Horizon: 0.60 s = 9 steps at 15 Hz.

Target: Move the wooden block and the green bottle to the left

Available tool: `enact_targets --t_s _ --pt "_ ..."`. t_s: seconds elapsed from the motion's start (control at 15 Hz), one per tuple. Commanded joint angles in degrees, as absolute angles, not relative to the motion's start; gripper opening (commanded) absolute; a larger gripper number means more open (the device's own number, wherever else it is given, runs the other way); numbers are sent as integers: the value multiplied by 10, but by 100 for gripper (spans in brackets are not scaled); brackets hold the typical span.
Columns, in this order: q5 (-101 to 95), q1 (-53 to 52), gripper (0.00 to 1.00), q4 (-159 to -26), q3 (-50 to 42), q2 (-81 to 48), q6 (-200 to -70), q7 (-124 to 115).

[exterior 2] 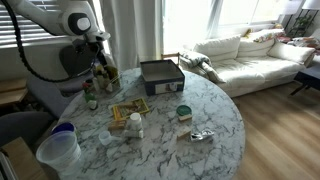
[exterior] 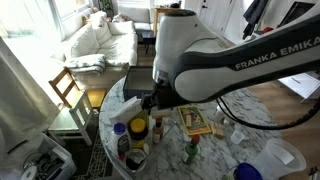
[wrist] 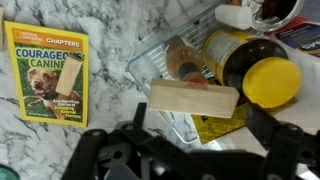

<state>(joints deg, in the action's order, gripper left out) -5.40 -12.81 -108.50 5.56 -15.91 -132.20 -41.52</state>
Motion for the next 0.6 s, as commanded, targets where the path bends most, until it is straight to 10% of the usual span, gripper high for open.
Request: enact_targets --t_s 0.0,0.53 --pt "-48 -131 100 -1083 51 -142 -1299 -415" --pt "-14 -105 100 -1133 51 -35 -1224 -411"
